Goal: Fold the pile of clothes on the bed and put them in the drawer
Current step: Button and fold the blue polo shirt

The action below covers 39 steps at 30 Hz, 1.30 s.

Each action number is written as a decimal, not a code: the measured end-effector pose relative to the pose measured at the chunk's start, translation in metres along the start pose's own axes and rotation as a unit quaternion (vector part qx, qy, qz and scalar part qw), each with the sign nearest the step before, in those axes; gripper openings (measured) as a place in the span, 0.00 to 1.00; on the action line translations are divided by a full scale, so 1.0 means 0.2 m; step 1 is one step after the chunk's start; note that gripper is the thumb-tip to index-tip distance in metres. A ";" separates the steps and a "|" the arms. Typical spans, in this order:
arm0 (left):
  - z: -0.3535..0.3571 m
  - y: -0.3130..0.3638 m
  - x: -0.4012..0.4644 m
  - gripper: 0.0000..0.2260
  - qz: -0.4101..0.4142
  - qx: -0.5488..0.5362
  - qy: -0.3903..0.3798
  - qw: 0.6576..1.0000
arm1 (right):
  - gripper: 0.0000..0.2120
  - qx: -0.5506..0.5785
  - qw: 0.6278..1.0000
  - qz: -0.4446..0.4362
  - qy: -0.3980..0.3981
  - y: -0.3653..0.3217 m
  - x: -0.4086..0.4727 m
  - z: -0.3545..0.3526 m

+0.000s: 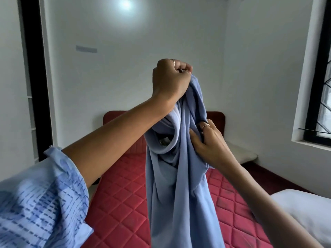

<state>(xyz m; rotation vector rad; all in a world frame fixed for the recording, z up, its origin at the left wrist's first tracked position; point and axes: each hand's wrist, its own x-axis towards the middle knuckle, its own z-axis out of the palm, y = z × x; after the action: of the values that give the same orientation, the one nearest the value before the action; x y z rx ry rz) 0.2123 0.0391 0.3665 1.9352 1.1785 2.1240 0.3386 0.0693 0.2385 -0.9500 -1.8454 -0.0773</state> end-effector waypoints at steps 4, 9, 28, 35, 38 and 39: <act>-0.07 -0.08 0.03 0.06 0.028 0.054 0.017 0.998 | 0.19 -0.010 0.999 -0.018 0.050 -0.04 0.04 0.03; -0.28 -0.29 0.09 0.10 0.079 0.144 0.025 0.986 | 0.14 -0.089 0.989 -0.114 0.012 -0.09 0.21 -0.12; -0.49 -0.46 0.04 0.13 0.181 0.227 -0.076 0.954 | 0.20 -0.166 0.968 -0.129 -0.135 -0.25 0.28 -0.08; -0.47 -0.45 0.05 0.07 0.182 0.306 -0.053 0.933 | 0.39 -0.134 0.988 -0.003 -0.081 -0.50 -0.03 0.11; -0.42 -0.43 0.02 0.07 0.219 0.325 -0.067 0.918 | 0.32 -0.161 0.978 0.035 -0.131 -0.53 -0.02 0.20; -0.41 -0.43 0.00 0.07 0.229 0.321 -0.076 0.916 | 0.27 -0.164 0.975 0.040 -0.144 -0.51 0.01 0.23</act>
<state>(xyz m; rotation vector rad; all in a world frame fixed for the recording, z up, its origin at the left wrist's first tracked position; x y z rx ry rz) 0.1034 0.0600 0.3256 2.8398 1.6796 1.8335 0.2399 0.0212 0.2538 -1.3198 -2.0974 -0.2099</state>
